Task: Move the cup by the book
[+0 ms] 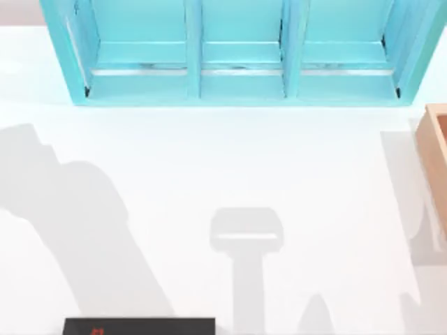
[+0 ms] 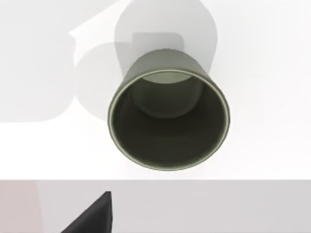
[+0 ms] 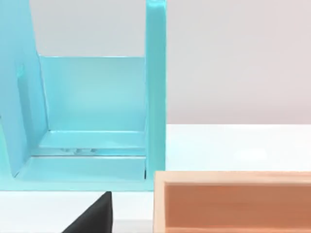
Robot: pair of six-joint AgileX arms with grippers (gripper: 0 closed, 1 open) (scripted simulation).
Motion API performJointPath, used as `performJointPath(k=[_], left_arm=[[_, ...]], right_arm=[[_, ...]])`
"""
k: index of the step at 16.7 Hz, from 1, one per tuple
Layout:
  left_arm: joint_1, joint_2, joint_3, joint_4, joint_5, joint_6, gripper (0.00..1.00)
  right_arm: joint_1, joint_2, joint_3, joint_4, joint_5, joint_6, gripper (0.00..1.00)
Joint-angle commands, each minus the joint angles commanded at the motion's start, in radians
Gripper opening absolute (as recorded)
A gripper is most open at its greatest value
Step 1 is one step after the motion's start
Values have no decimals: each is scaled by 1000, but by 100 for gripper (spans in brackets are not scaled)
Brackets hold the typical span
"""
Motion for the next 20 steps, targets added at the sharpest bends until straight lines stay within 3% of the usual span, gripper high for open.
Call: performJointPath(k=[5,13,19,20], left_arm=[[-3,-3,-42,41,0,-3,100],[2,0,-368,368,0,2,100],[2,0,-397,397,0,2,100],[2,0,-397,397,0,2,92]], right_arm=[[0,0,0,0,0,0,100],[0,0,0,0,0,0,100],[0,0,0,0,0,0,100],[0,0,0,0,0,0,100]])
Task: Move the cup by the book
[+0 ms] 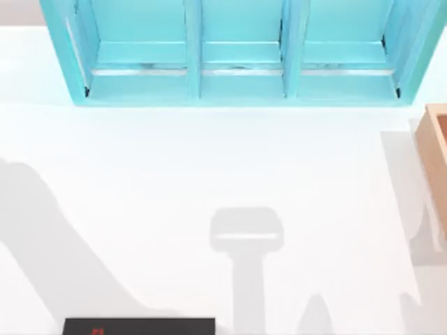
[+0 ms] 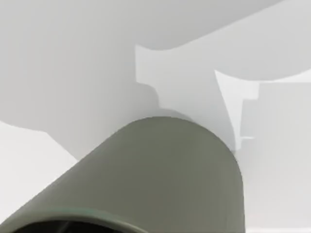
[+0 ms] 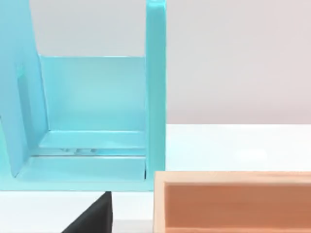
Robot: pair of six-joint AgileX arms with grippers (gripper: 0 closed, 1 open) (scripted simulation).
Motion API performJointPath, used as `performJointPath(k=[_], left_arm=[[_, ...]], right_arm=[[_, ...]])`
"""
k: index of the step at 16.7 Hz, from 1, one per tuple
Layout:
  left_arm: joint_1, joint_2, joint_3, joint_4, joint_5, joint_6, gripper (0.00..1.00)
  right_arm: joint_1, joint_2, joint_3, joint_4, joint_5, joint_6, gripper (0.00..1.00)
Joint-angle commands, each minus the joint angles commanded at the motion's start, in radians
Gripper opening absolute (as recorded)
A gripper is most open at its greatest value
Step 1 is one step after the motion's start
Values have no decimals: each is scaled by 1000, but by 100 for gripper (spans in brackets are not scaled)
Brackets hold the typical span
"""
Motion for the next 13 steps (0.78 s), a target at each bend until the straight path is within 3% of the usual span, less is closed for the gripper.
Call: performJointPath(k=[12,13], left_arm=[[0,0,0,0,0,0,2],[0,0,0,0,0,0,0]], right_arm=[[0,0,0,0,0,0,100],[0,0,0,0,0,0,100]])
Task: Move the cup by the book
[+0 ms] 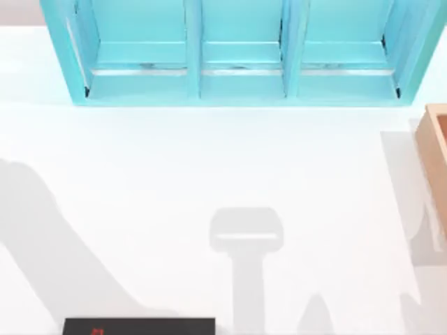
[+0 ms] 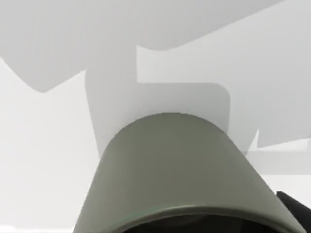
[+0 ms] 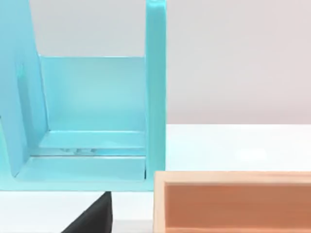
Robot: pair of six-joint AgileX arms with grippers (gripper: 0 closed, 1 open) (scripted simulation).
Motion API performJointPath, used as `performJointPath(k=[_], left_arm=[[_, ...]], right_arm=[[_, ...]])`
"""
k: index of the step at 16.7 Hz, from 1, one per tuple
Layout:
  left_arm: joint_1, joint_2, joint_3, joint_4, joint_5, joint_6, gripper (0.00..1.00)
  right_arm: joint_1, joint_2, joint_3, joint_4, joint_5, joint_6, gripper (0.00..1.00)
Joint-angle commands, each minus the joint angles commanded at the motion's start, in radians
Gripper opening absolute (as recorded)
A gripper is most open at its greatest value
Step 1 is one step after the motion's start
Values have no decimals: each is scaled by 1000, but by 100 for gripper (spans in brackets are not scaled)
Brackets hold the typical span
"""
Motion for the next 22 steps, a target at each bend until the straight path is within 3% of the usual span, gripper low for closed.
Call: performJointPath(k=[9,16,22], left_arm=[[-2,-1,3,-4,0,0,0],[-3,-25,144,-170,0,-1,0],[-6,-26,145,-179,2,-9,0]], right_arm=[[0,0,0,0,0,0,100],[0,0,0,0,0,0,100],[0,0,0,0,0,0,100]])
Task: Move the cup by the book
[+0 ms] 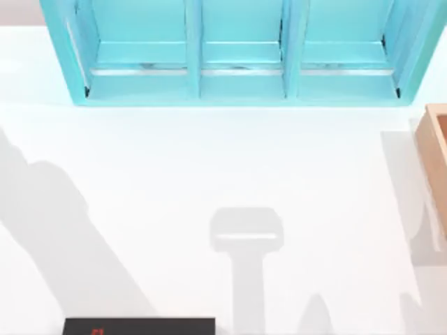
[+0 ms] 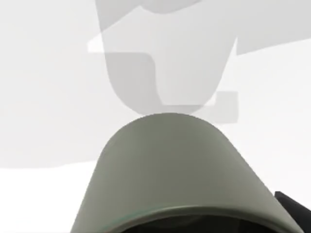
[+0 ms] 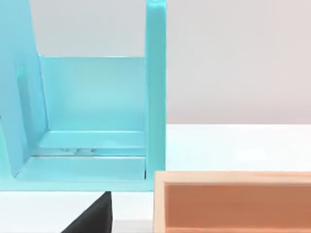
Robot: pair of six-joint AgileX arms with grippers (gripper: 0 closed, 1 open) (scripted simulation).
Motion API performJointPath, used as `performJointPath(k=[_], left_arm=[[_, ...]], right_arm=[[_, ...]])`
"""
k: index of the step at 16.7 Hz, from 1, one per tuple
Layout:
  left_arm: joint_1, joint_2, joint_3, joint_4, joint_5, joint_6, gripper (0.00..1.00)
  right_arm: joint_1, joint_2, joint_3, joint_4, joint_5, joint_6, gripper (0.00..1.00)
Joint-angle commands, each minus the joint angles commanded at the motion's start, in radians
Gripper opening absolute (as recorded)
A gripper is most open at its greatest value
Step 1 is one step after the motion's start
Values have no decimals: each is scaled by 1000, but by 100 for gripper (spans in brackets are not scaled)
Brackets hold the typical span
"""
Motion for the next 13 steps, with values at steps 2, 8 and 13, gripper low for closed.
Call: performJointPath(k=[2,8,13], left_arm=[[-21,-22,-33,-5,8,-50,0],[-173,-203,-256,-18,50,-429,0],[-355,-455,-519,-13,82,-938,0]], right_arm=[[0,0,0,0,0,0,100],[0,0,0,0,0,0,100],[0,0,0,0,0,0,100]])
